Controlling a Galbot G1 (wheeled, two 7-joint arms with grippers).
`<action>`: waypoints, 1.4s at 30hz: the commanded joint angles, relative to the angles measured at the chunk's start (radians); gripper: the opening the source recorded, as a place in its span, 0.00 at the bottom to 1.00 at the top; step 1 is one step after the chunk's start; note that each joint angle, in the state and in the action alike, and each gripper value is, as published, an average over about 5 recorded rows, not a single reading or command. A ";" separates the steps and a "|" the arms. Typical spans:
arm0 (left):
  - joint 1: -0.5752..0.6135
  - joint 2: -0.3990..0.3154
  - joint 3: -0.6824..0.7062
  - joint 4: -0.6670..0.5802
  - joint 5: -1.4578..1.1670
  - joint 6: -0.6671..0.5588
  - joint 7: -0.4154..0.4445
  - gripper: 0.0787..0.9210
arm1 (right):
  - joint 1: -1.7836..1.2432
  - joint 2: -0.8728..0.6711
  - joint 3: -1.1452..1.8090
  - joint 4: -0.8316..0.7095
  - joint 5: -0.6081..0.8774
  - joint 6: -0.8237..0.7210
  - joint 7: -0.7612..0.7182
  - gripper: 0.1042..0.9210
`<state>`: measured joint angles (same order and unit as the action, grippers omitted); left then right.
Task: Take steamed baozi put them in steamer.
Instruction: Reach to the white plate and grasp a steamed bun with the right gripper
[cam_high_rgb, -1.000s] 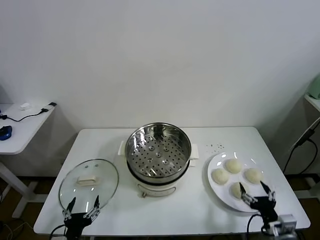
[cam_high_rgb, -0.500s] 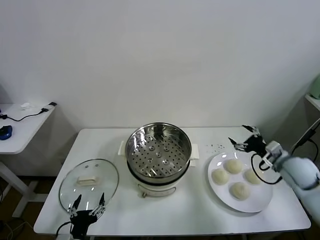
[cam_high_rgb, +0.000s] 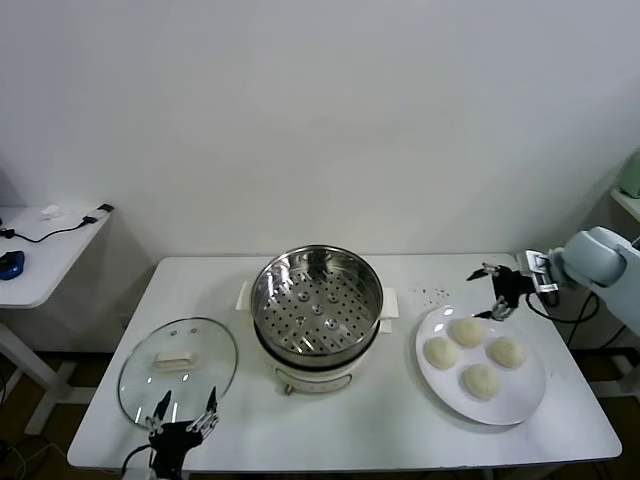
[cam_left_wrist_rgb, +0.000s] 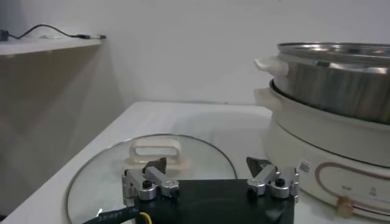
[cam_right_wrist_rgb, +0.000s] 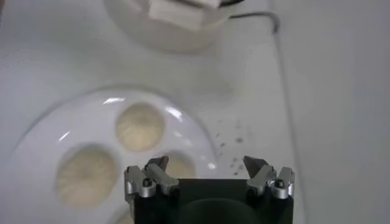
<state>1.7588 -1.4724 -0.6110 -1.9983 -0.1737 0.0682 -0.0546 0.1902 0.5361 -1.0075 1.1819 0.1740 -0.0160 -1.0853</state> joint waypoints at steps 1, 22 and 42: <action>-0.009 -0.012 -0.005 0.006 0.005 0.000 0.001 0.88 | 0.208 0.096 -0.349 -0.126 0.008 -0.052 -0.073 0.88; -0.010 -0.036 0.007 0.023 0.047 -0.014 0.000 0.88 | -0.024 0.245 -0.152 -0.238 -0.013 -0.115 0.038 0.88; -0.001 -0.041 0.013 0.017 0.074 -0.019 -0.005 0.88 | -0.030 0.250 -0.096 -0.237 -0.064 -0.115 0.046 0.69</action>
<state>1.7543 -1.5118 -0.5980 -1.9755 -0.1076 0.0509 -0.0580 0.1543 0.7888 -1.1127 0.9266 0.1159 -0.1259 -1.0394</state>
